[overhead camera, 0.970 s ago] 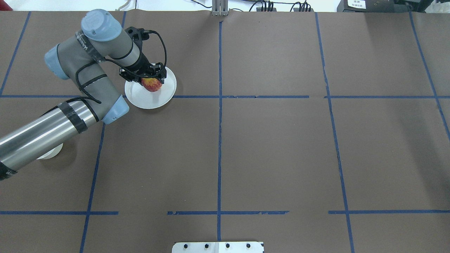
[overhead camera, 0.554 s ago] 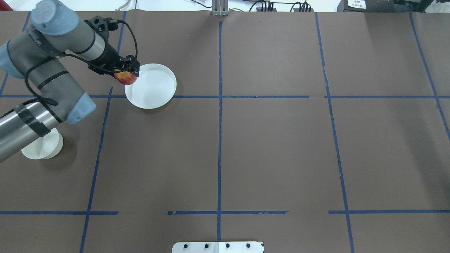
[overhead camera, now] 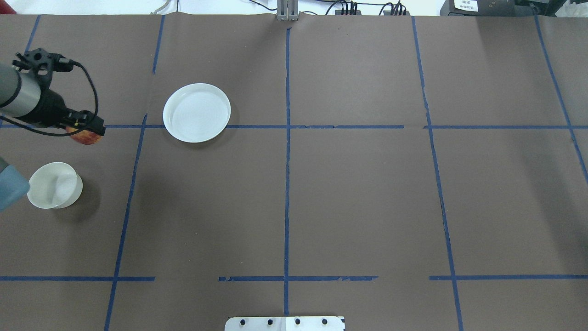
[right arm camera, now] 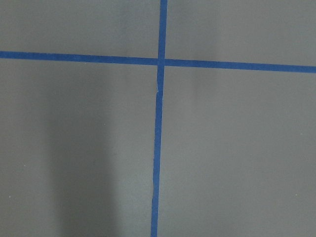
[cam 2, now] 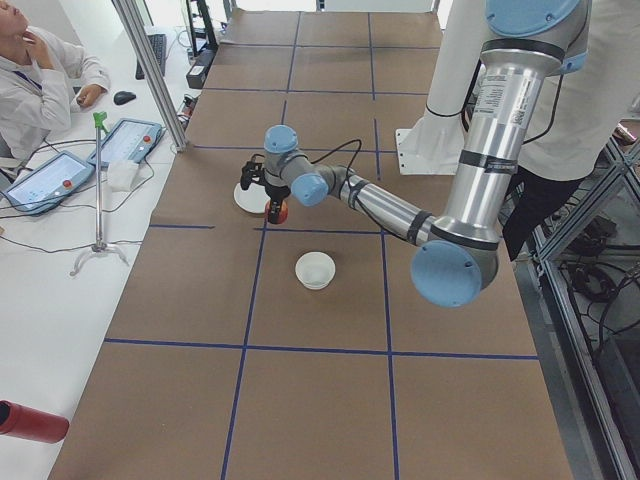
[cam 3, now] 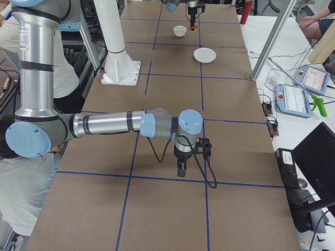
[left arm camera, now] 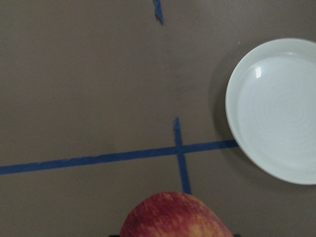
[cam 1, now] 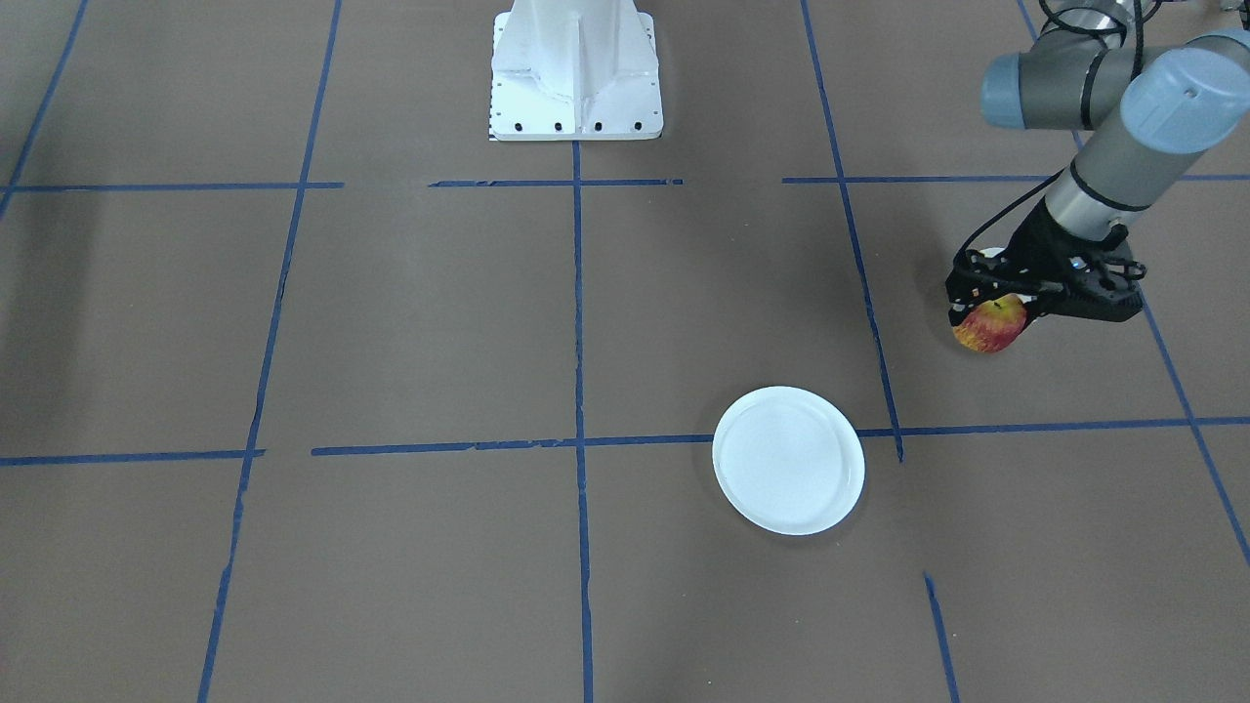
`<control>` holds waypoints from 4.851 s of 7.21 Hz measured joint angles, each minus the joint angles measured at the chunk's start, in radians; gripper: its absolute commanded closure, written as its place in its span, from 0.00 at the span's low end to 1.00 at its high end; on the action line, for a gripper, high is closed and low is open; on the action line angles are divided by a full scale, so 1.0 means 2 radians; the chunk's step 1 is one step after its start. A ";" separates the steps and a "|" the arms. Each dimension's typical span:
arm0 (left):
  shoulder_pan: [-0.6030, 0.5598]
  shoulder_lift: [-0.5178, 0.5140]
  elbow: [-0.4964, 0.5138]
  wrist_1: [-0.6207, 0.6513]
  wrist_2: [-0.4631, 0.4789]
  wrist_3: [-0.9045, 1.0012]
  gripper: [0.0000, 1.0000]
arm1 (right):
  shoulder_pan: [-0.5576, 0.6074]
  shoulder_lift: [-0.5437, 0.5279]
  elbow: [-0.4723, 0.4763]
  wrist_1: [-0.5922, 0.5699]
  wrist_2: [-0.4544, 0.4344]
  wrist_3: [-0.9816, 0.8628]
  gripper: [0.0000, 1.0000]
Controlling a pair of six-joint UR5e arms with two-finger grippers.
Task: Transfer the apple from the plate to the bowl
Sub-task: 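Lift the apple with the left gripper and carry it toward the white bowl, then lower the apple into the white bowl with the left gripper, then open the left gripper and raise it away from the bowl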
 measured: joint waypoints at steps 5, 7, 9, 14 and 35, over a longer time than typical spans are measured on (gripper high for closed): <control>-0.021 0.066 0.027 -0.004 -0.066 0.070 1.00 | 0.000 0.000 0.000 0.000 0.000 0.000 0.00; -0.020 0.065 0.040 -0.005 -0.096 0.068 1.00 | 0.000 0.000 0.000 0.000 0.000 0.000 0.00; -0.019 0.059 0.052 -0.005 -0.102 0.066 1.00 | 0.000 0.000 0.000 0.000 0.000 0.000 0.00; -0.015 0.052 0.087 -0.036 -0.128 0.065 1.00 | 0.000 0.000 0.000 0.000 0.000 0.000 0.00; -0.221 0.088 -0.068 0.153 -0.114 0.294 0.00 | 0.000 0.000 0.000 0.000 0.000 0.000 0.00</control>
